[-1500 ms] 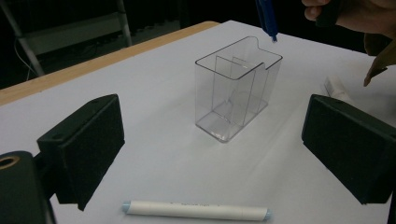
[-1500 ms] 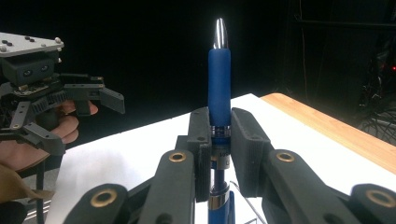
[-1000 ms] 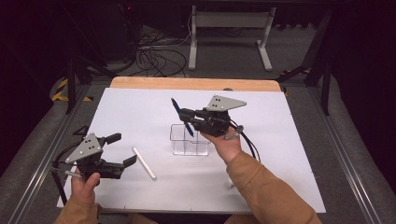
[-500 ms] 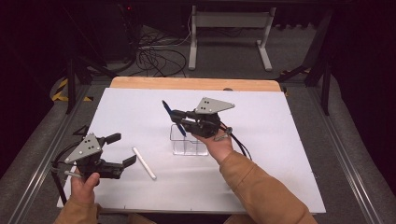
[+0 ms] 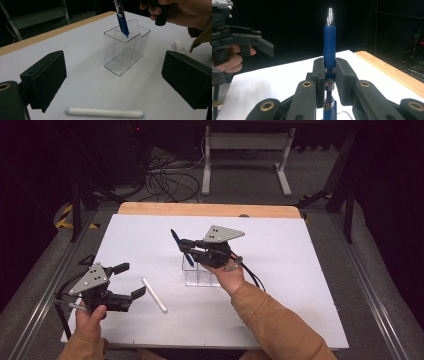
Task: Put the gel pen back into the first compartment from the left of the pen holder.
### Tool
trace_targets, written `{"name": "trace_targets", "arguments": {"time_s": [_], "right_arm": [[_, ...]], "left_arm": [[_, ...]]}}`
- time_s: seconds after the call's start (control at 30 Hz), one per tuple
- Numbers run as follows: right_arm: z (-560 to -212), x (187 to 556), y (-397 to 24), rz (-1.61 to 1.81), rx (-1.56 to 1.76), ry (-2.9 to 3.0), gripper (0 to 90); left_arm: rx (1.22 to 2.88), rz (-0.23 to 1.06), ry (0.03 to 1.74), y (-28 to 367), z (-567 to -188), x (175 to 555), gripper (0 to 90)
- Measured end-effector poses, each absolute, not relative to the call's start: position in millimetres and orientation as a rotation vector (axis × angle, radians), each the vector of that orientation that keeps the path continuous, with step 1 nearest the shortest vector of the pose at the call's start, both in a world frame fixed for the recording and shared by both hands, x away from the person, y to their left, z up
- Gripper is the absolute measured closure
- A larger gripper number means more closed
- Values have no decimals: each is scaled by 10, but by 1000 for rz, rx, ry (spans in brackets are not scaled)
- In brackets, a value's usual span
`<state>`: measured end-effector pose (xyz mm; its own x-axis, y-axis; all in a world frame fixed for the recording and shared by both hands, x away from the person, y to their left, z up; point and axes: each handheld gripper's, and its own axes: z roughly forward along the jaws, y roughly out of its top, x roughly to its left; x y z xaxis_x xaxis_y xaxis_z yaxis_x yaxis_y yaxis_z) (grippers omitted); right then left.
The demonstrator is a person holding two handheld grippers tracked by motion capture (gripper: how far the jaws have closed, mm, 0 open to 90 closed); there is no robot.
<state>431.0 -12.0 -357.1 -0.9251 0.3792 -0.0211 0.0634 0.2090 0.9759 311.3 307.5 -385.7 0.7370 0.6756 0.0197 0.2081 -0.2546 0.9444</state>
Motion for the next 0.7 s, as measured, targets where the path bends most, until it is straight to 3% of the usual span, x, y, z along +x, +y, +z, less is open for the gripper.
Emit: {"name": "trace_targets", "arguments": {"time_s": [0.23,0.7], "right_arm": [[-3585,4318,-128,1742,429,2250,764],[-3457,4257,-338,1579,518,2298,175]], "left_arm": [[1811,515,694,3077,-3861,3115,68],[1808,527,692,3079,-3852,3109,68]]}}
